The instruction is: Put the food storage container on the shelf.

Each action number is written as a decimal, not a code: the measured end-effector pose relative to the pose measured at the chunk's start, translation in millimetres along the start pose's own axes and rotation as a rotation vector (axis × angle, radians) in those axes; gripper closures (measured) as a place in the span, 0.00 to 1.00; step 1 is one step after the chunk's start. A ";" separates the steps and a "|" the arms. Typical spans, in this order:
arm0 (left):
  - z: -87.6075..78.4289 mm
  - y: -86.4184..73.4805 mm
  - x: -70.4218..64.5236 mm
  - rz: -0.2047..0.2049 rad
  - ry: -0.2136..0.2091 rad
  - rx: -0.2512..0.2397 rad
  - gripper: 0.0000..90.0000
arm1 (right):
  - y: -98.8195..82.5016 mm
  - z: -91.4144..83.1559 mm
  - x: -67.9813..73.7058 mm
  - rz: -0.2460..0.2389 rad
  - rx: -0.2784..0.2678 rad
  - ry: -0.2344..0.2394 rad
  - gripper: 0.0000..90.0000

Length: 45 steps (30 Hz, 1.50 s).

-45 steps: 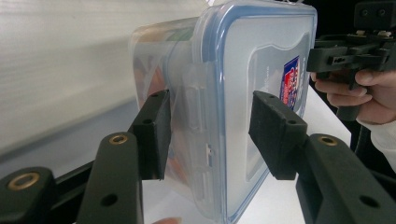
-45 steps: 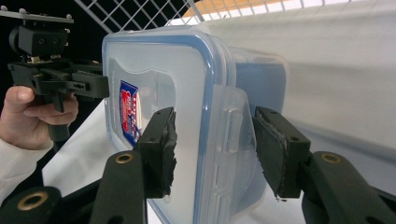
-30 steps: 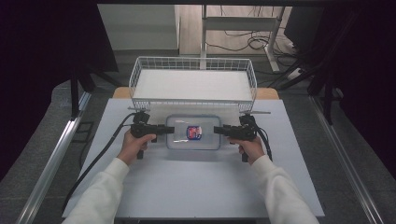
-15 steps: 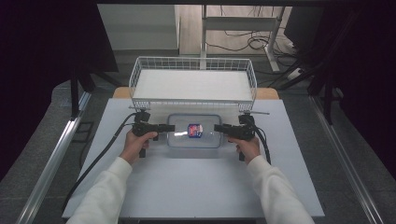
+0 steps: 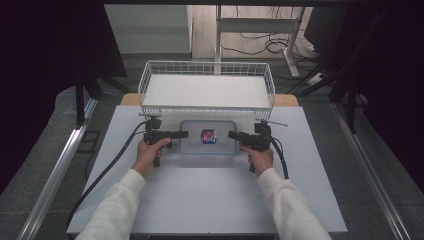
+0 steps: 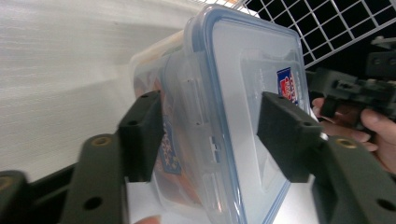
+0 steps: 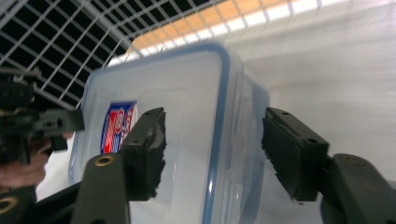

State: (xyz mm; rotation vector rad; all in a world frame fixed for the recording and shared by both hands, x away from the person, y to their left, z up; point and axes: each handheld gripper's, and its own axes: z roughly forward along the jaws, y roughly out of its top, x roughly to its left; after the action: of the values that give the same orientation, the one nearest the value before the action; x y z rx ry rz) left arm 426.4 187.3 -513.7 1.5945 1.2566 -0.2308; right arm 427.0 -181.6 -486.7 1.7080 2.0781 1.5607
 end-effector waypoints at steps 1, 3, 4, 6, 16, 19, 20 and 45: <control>-1.5 -0.7 -1.3 0.013 0.015 -0.008 0.42 | -0.5 -1.6 1.1 -0.004 -0.014 -0.007 0.42; -6.3 -2.1 -5.3 0.030 0.039 -0.044 0.39 | -2.1 -5.9 4.3 -0.021 -0.031 -0.018 0.39; -10.9 -3.0 -6.8 0.040 0.042 -0.054 0.37 | -3.1 -8.5 5.8 -0.047 -0.034 -0.027 0.39; -17.8 -5.8 -11.3 0.051 0.043 -0.061 0.35 | -4.7 -15.4 10.1 -0.108 -0.029 -0.046 0.38; -56.1 -38.1 -44.9 0.288 0.107 -0.028 0.35 | -26.8 -58.0 34.2 -0.459 0.028 -0.063 0.50; -63.8 -51.3 -51.0 0.322 0.116 -0.010 0.35 | -39.4 -64.7 39.9 -0.479 0.062 -0.038 0.63; -66.2 -55.9 -53.1 0.337 0.124 -0.002 0.35 | -42.6 -65.6 41.3 -0.483 0.076 -0.029 0.65; -81.0 -111.0 -71.9 0.455 0.186 0.089 0.35 | -81.3 34.2 72.6 -0.694 0.278 -0.092 0.99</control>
State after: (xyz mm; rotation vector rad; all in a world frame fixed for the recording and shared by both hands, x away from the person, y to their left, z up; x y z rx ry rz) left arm 272.8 198.2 -495.6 1.9652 0.9952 0.1544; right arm 359.4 -96.1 -521.1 0.8924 2.5276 0.9993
